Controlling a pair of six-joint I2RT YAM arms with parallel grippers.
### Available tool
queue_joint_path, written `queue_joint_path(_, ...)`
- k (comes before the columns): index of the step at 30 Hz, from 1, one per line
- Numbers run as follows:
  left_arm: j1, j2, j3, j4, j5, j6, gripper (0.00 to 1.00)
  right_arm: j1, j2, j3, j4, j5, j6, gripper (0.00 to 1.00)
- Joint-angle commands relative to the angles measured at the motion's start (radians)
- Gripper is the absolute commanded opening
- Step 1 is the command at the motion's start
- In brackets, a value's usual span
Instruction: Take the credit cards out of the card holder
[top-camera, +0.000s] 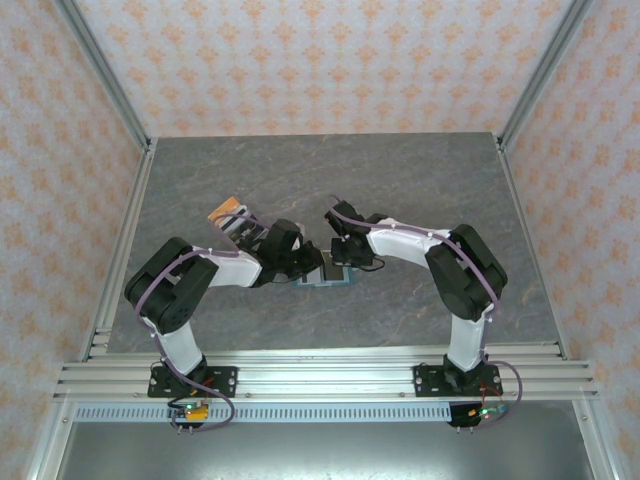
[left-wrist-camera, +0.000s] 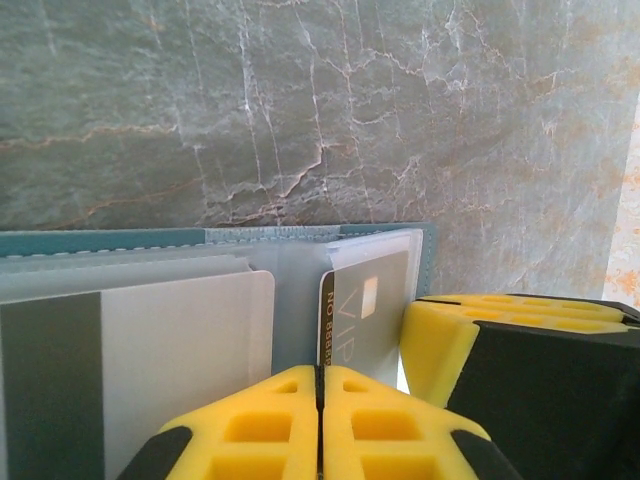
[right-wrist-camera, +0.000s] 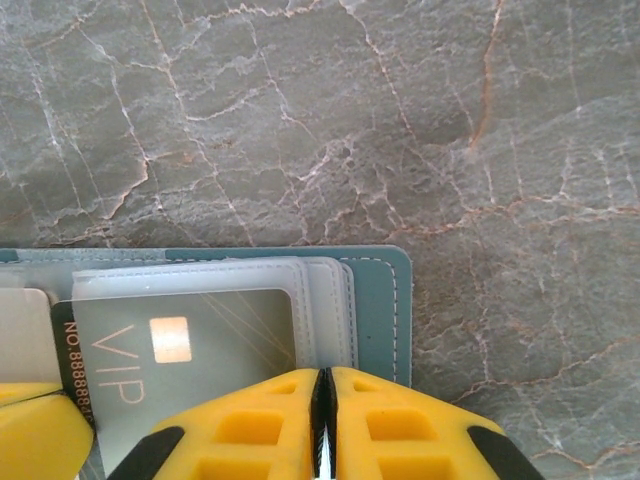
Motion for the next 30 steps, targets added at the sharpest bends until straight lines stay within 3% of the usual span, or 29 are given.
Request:
queue_joint_path(1, 0.006, -0.027, -0.011, -0.015, -0.006, 0.03, 0.05, 0.005, 0.071, -0.057, -0.049, -0.022, 0.0, 0.13)
queue_joint_path(13, 0.055, -0.145, -0.078, -0.133, -0.035, 0.106, 0.02, -0.003, 0.024, -0.047, -0.058, -0.018, 0.007, 0.13)
queue_joint_path(22, 0.057, -0.137, -0.072, -0.109, -0.017, 0.098, 0.01, -0.003, -0.106, 0.029, -0.065, -0.113, -0.028, 0.17)
queue_joint_path(26, 0.057, -0.133, -0.07, -0.105, -0.017, 0.095, 0.01, -0.003, -0.088, 0.048, -0.063, -0.228, -0.039, 0.2)
queue_joint_path(30, 0.057, -0.128, -0.074, -0.097, -0.017, 0.088, 0.01, -0.004, -0.048, 0.039, -0.057, -0.228, -0.028, 0.2)
